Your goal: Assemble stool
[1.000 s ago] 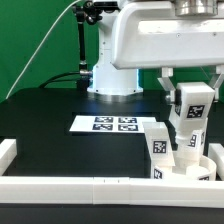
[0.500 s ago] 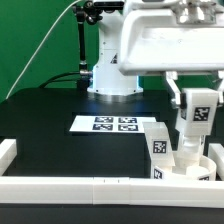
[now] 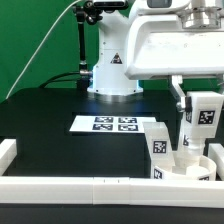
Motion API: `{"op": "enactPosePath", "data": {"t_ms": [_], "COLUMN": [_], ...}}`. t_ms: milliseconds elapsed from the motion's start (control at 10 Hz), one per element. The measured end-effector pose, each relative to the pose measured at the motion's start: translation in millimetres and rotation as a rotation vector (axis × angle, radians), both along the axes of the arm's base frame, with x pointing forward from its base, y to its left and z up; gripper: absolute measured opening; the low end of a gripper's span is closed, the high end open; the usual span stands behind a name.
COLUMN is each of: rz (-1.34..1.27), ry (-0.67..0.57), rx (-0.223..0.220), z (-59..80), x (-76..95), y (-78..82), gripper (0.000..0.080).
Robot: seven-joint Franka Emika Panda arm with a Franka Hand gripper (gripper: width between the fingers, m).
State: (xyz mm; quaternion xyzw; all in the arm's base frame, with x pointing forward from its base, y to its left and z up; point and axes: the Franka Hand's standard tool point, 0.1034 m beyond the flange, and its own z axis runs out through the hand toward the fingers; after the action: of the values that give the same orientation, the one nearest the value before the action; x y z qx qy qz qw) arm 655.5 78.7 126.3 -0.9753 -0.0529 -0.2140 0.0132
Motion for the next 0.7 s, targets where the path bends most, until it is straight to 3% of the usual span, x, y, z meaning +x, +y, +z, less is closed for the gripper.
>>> {"op": "enactPosePath", "data": {"t_ms": [100, 500, 700], "rz": [0.014, 0.028, 0.035], "ry": [0.009, 0.014, 0.016], "rx": [-0.007, -0.016, -0.015], "z": [-8.9, -12.3, -20.1], "x": [-9.7, -10.6, -18.0], "y": [3.3, 1.1, 9.5], "gripper": [0.0338, 0.0338, 0.0338]}}
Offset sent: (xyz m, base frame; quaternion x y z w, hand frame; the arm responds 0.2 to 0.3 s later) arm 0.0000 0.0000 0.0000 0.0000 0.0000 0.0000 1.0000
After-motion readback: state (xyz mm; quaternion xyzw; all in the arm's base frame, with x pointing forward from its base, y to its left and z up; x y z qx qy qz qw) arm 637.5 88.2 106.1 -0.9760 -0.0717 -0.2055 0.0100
